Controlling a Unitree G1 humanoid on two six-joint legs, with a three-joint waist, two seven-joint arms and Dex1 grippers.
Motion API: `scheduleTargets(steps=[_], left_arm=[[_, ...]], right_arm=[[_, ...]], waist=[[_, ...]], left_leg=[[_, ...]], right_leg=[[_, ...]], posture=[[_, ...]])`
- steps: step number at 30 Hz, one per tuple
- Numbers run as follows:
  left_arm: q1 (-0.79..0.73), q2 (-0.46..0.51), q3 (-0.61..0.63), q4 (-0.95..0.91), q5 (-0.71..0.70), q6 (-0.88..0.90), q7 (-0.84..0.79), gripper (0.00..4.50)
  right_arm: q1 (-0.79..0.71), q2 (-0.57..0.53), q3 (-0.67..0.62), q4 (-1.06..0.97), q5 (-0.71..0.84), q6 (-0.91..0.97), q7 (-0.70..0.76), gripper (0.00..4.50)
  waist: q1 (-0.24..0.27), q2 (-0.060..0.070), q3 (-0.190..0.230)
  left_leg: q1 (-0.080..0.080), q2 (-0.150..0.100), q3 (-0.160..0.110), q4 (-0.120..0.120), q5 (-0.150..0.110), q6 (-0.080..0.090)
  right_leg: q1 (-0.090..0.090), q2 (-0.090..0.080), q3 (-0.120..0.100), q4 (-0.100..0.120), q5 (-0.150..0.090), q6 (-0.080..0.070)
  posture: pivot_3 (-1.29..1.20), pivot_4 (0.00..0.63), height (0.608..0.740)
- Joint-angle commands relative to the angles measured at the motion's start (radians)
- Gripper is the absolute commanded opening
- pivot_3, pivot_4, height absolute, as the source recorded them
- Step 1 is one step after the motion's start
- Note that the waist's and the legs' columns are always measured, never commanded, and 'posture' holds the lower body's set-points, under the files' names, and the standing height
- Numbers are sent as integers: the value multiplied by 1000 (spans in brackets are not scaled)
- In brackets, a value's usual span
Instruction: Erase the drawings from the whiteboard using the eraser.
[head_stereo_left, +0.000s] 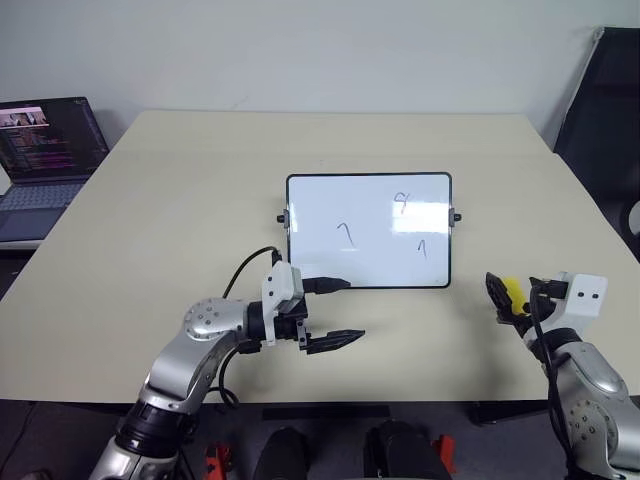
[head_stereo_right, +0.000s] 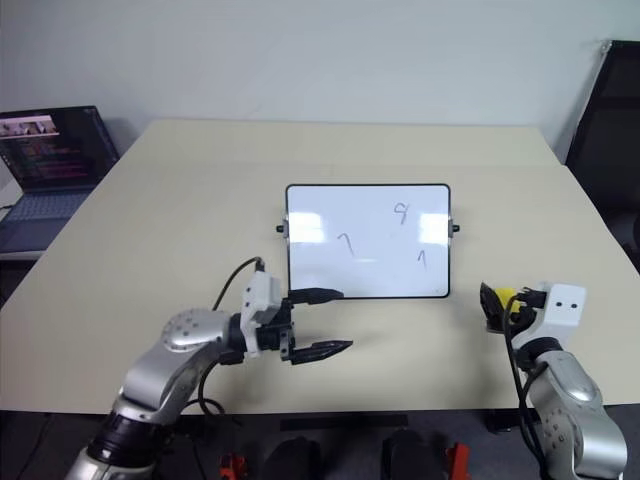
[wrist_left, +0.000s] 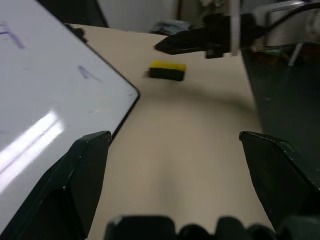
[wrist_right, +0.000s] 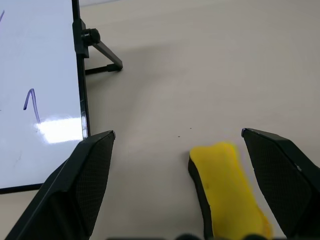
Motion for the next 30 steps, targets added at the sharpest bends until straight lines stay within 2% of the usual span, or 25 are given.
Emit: scheduleTargets(steps=[1, 7, 17, 30], left_arm=[[-49, -5, -26, 41, 6, -32, -57, 4500], [-80, -23, -63, 107, 57, -76, -75, 4500], [-95, -23, -72, 88, 55, -51, -75, 4500], [-95, -24, -66, 49, 52, -15, -53, 4500]], right_arm=[[-20, -32, -1, 13, -12, -42, 30, 4458], [-59, -54, -27, 80, -10, -64, 36, 4458], [-68, -15, -68, 116, 45, -8, -14, 4458], [-82, -36, -51, 146, 60, 43, 9, 4458]], waist=[[0, 0, 0], [-1, 1, 0], [0, 1, 0], [0, 1, 0]], left_leg=[[0, 0, 0, 0, 0, 0], [0, 0, 0, 0, 0, 0], [0, 0, -1, 0, 0, 0], [-1, 0, -1, 0, 0, 0]], right_leg=[[0, 0, 0, 0, 0, 0], [0, 1, 0, 0, 0, 0], [0, 1, 0, 1, 0, 0], [0, 1, 0, 0, 0, 0]], posture=[[0, 150, 740], [0, 150, 740], [0, 150, 740], [0, 150, 740]])
